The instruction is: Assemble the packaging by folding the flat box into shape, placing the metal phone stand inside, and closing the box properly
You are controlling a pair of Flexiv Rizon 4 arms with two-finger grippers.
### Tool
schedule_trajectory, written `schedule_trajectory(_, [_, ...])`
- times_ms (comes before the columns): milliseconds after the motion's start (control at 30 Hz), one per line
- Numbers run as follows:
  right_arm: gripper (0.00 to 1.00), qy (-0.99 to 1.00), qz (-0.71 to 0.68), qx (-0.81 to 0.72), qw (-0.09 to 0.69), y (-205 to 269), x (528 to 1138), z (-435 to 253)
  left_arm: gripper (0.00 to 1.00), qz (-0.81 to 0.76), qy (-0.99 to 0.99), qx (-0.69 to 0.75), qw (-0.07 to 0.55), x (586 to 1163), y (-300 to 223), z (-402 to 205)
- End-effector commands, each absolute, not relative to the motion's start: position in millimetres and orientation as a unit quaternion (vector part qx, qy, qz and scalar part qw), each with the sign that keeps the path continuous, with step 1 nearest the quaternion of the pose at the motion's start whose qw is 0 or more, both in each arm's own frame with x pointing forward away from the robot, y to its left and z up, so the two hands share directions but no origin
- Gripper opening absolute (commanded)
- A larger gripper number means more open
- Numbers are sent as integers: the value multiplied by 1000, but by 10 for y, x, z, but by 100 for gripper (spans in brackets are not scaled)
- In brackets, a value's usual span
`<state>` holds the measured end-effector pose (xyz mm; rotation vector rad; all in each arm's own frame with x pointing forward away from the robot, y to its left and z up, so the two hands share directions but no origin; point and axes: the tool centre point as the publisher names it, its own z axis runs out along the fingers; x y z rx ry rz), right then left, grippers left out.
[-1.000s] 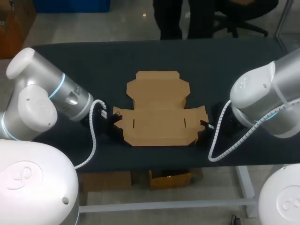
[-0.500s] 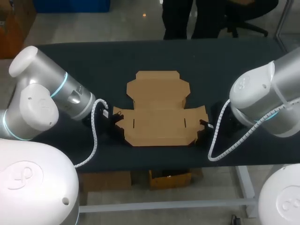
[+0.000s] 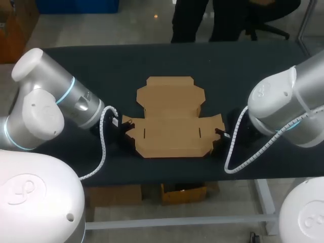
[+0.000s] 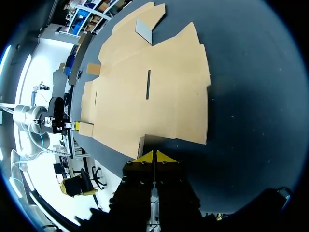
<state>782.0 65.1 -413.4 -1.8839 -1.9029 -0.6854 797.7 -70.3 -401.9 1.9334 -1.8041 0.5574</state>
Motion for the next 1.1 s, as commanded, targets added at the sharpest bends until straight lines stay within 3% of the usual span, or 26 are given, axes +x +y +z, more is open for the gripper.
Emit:
schedule_trajectory(33, [0, -677, -243, -668, 191, 639, 7833, -4128, 0, 197, -652, 699, 217, 7998, -723, -4026])
schedule_trajectory(1100, [0, -674, -226, -681, 176, 701, 7832, -4070, 0, 174, -643, 715, 212, 7986, -766, -4004])
